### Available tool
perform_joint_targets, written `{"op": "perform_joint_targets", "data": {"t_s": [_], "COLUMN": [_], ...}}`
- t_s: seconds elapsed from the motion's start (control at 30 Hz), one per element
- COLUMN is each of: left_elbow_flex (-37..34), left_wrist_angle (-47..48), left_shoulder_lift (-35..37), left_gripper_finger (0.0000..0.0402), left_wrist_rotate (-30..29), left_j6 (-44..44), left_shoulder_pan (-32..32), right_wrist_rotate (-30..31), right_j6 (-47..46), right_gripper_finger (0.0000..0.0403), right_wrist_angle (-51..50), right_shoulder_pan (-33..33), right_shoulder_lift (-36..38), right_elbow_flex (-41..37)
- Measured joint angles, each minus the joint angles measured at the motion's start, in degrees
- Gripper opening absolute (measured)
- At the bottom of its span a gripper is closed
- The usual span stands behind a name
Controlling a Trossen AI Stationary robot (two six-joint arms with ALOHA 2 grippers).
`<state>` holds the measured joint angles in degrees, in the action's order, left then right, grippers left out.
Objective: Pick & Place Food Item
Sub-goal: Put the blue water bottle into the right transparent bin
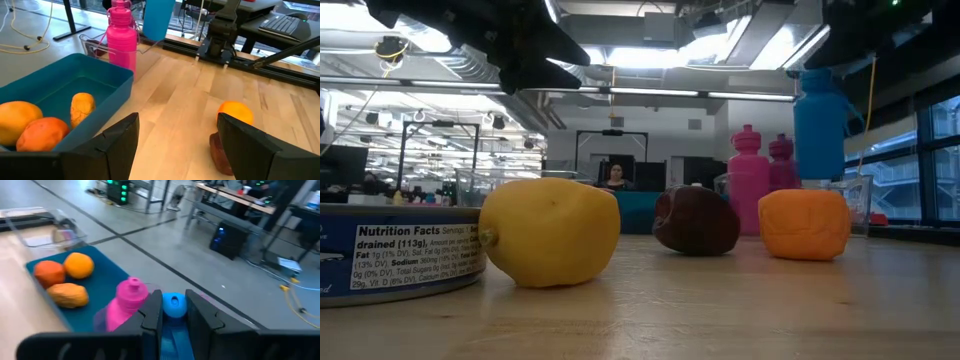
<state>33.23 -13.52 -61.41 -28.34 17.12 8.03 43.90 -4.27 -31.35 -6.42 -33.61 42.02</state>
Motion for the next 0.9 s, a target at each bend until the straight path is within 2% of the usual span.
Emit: {"op": "perform_joint_targets", "data": {"t_s": [0.2,0.4,0.5,0.9], "left_elbow_flex": [0.00,0.00,0.00,0.00], "left_wrist_angle": [0.01,0.00,0.00,0.00], "left_shoulder_lift": [0.00,0.00,0.00,0.02], "left_gripper_finger": [0.0260,0.0260,0.0260,0.0260], "left_wrist_rotate": [0.52,2.81,2.89,2.99], "left_j6": [-0.54,-0.85,-0.85,-0.87], "left_shoulder_pan": [0.00,0.01,0.09,0.11], "right_wrist_rotate": [-0.41,-5.54,-5.86,-12.82], "right_j6": [1.77,2.11,2.61,3.52], "right_gripper_finger": [0.0058,0.0058,0.0058,0.0058], "right_wrist_angle": [0.15,1.92,1.87,3.36], "right_shoulder_pan": [-5.53,-11.84,-14.70,-23.73], "right_shoulder_lift": [-0.01,-0.08,-0.62,-7.47], "right_elbow_flex": [0.00,0.00,0.00,-0.35]}}
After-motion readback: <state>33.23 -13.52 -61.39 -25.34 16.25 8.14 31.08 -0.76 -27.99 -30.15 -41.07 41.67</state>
